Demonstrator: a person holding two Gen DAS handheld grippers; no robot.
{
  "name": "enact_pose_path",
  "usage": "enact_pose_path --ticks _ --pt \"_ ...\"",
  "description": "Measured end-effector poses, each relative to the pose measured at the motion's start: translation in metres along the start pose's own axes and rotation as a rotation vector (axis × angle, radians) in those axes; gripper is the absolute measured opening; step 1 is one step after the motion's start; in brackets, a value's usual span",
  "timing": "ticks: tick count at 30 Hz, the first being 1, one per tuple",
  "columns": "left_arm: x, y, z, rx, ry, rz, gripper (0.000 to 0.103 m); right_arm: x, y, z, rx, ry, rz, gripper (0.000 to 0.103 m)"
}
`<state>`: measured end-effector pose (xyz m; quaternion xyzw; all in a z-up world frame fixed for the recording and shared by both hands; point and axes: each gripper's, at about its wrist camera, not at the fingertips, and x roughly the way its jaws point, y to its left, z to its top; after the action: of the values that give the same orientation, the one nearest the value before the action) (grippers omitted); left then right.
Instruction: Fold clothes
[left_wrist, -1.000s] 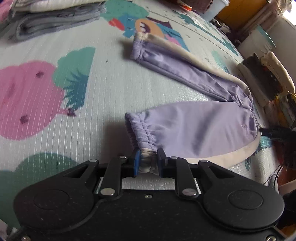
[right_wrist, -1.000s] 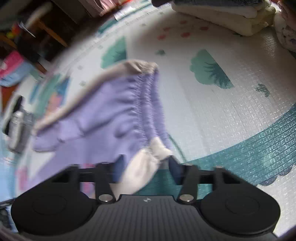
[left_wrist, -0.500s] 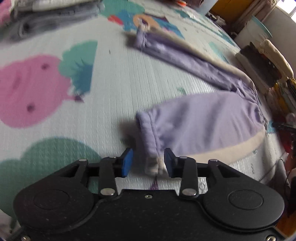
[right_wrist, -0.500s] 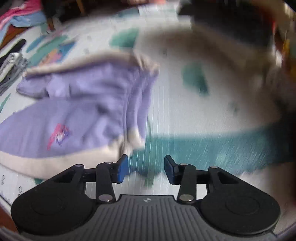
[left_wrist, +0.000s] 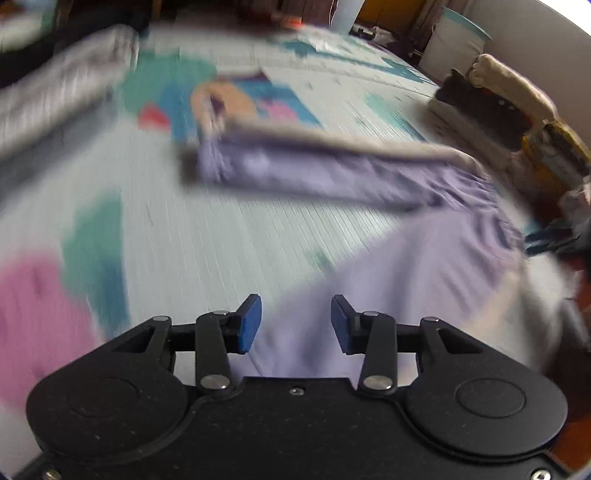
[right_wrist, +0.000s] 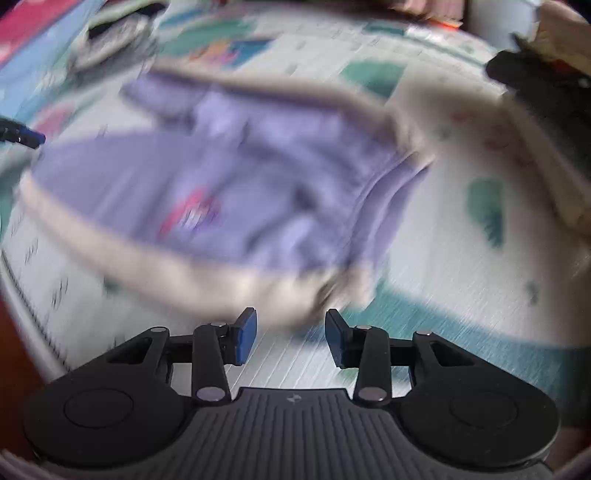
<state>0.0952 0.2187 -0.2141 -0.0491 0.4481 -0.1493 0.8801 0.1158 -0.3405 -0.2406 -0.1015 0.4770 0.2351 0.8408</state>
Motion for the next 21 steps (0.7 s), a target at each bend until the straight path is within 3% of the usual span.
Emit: enact_pose_path --ticks 2,5,9,11,12,14,15,16,19,20,21 --pt "0.017 0.011 0.027 0.056 -0.035 0.066 0.041 0.009 -0.013 0.026 0.012 -0.050 -0.042 0.041" --pt "0.048 0.039 0.058 0.002 -0.077 0.133 0.041 0.023 -0.032 0.064 0.031 -0.125 -0.105 0.041" --pt "0.089 0.063 0.084 -0.103 -0.067 0.139 0.046 0.051 -0.023 0.090 -0.266 -0.080 -0.114 0.034" --pt "0.104 0.065 0.092 -0.137 -0.053 0.159 0.046 0.068 -0.024 0.097 -0.317 -0.030 -0.119 0.034" --pt "0.112 0.067 0.095 -0.167 -0.043 0.152 0.045 0.072 -0.029 0.100 -0.287 -0.025 -0.115 0.034" --pt "0.114 0.064 0.099 -0.145 -0.002 0.161 0.020 0.079 -0.039 0.107 -0.211 -0.019 -0.107 0.034" --pt "0.110 0.063 0.102 -0.153 0.046 0.083 0.018 0.082 -0.044 0.110 -0.173 -0.024 -0.100 0.034" --pt "0.094 0.063 0.105 -0.202 0.044 0.005 0.018 0.084 -0.047 0.112 -0.151 -0.032 -0.096 0.034" --pt "0.049 0.085 0.107 -0.402 -0.042 -0.138 0.018 0.085 -0.051 0.119 -0.133 -0.055 -0.079 0.034" --pt "0.048 0.095 0.107 -0.417 -0.029 -0.112 0.018 0.087 -0.052 0.121 -0.134 -0.054 -0.073 0.034" --pt "0.059 0.095 0.107 -0.340 0.046 -0.030 0.021 0.092 -0.053 0.125 -0.130 -0.048 -0.073 0.034"
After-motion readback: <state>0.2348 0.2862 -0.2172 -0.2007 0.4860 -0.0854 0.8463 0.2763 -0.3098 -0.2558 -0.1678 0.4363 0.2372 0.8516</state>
